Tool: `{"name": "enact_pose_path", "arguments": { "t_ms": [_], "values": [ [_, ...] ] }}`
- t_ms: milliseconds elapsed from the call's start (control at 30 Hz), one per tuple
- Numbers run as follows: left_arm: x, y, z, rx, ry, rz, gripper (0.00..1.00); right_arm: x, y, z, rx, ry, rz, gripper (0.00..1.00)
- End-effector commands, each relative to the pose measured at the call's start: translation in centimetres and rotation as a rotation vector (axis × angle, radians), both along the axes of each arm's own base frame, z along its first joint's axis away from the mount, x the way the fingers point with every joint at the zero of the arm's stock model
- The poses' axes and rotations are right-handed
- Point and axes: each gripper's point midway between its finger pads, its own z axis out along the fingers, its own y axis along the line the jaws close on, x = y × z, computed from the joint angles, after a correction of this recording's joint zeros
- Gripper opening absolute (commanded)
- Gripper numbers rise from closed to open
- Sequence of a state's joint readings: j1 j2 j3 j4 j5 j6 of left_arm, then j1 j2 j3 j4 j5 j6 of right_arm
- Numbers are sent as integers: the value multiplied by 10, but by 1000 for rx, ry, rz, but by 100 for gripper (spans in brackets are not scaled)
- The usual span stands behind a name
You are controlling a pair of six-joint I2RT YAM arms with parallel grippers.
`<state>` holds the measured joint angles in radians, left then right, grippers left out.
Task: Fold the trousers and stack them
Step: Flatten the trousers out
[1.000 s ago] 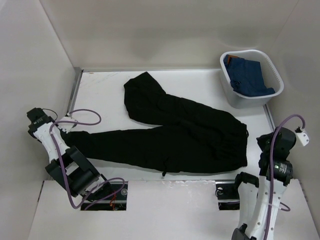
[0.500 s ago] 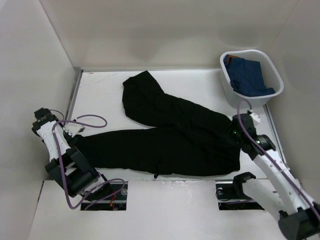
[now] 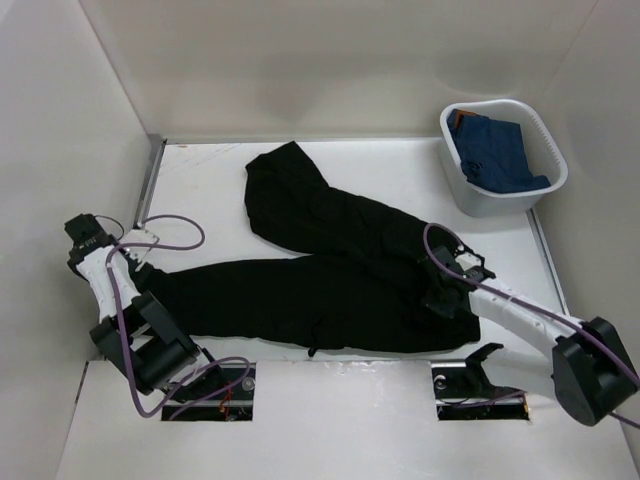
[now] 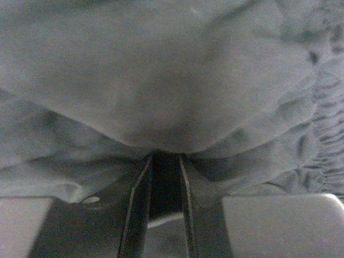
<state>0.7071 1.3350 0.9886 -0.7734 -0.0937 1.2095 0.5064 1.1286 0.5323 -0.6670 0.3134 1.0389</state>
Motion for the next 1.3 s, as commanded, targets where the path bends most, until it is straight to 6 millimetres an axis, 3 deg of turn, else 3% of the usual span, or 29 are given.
{"name": "enact_pose_path", "arguments": {
  "t_ms": [0, 33, 100, 133, 233, 300, 367, 467, 567, 633, 700, 800, 867, 900, 967, 1067, 1100, 1133, 1200, 1267],
  "values": [
    [49, -8, 15, 25, -153, -80, 73, 25, 14, 7, -26, -32, 70, 31],
    [66, -13, 2, 36, -130, -136, 73, 29, 14, 6, -69, -8, 147, 32],
    [74, -12, -6, 47, -107, -155, 73, 31, 14, 6, -99, 10, 198, 32],
    [86, -16, -28, 33, -38, -223, 73, 30, 17, 4, -133, 58, 291, 32],
    [94, -24, -62, -7, 84, -317, 70, 18, 28, 1, -141, 149, 391, 32],
    [98, -25, -73, -10, 131, -336, 67, 11, 37, 6, -154, 172, 441, 31],
    [100, -24, -82, -3, 178, -331, 55, 5, 48, 11, -134, 171, 432, 31],
    [98, -26, -96, -13, 214, -317, 29, 6, 54, 11, -86, 144, 364, 31],
    [100, -23, -101, -1, 212, -284, 14, 27, 33, 14, -80, 100, 253, 26],
    [104, -20, -98, 15, 187, -261, 14, 46, -13, 22, -126, 52, 122, 19],
    [106, -22, -89, 20, 157, -240, 15, 51, -50, 29, -190, 52, 88, 19],
    [106, -38, -76, 12, 115, -261, 28, 50, -83, 34, -240, 72, 72, 20],
    [106, -45, -65, 23, 90, -287, 45, 56, -88, 42, -234, 41, 64, 23],
    [111, -47, -50, 45, 57, -299, 58, 63, -87, 50, -232, 10, 73, 26],
    [123, -47, -23, 66, -15, -295, 66, 72, -85, 63, -232, -27, 91, 29],
    [167, -55, 60, 65, -254, -301, 73, 81, -81, 86, -241, -93, 123, 34],
    [187, -67, 92, 34, -351, -312, 74, 83, -82, 96, -228, -132, 110, 36],
    [205, -82, 111, -10, -420, -331, 75, 84, -85, 101, -224, -148, 97, 37],
    [237, -117, 132, -124, -529, -365, 78, 89, -99, 115, -226, -205, 49, 42],
    [277, -171, 132, -311, -580, -395, 79, 95, -114, 119, -244, -230, 20, 50]
  ]
}}
